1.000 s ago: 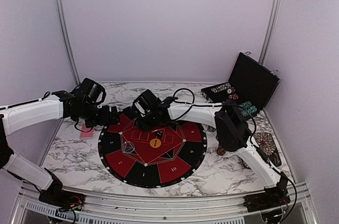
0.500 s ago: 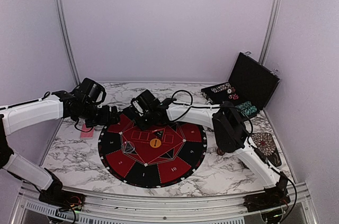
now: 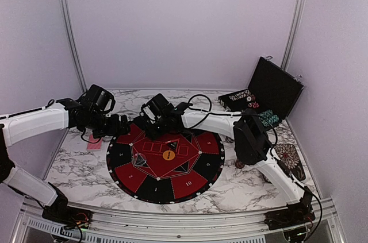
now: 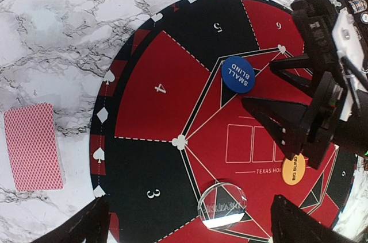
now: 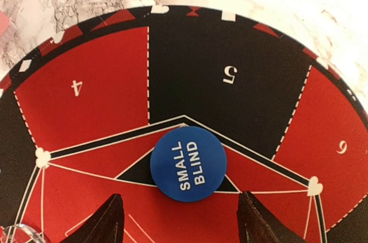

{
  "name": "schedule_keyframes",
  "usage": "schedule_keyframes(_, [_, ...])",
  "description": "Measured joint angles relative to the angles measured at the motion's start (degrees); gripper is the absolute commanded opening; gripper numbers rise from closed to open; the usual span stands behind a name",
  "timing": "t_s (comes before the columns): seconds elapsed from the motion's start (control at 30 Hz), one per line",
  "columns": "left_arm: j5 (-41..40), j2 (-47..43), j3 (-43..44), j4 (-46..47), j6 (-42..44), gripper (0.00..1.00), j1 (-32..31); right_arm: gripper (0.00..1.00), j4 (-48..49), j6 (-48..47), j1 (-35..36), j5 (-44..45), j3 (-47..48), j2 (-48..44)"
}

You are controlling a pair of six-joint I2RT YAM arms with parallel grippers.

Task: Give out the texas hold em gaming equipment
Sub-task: Move the small blind button to position 4, then move the big blind button to position 10.

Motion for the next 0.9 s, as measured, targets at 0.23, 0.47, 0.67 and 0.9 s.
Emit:
schedule_keyframes(0.23, [0.0, 0.0, 0.0, 0.1, 0.0, 0.99, 0.0, 0.62, -1.5, 1.4, 0.0, -0.5, -5.5, -8.3])
schedule_keyframes(0.47, [0.3, 0.1, 0.1, 1.0, 0.0, 0.99, 0.0, 0.55, -1.0, 4.5, 0.1, -3.0, -19.0, -18.2])
schedule_keyframes(0.67, [0.5, 1.2, 0.2, 1.7, 0.0, 0.99, 0.0, 0.51, -1.4, 6.0, 1.3, -4.7, -25.7, -19.8])
schedule_keyframes(0.9, [1.0, 2.3, 0.4, 2.0, 0.0, 0.99, 0.0, 0.5, -1.7, 6.3, 3.0, -6.3, -26.3, -19.7])
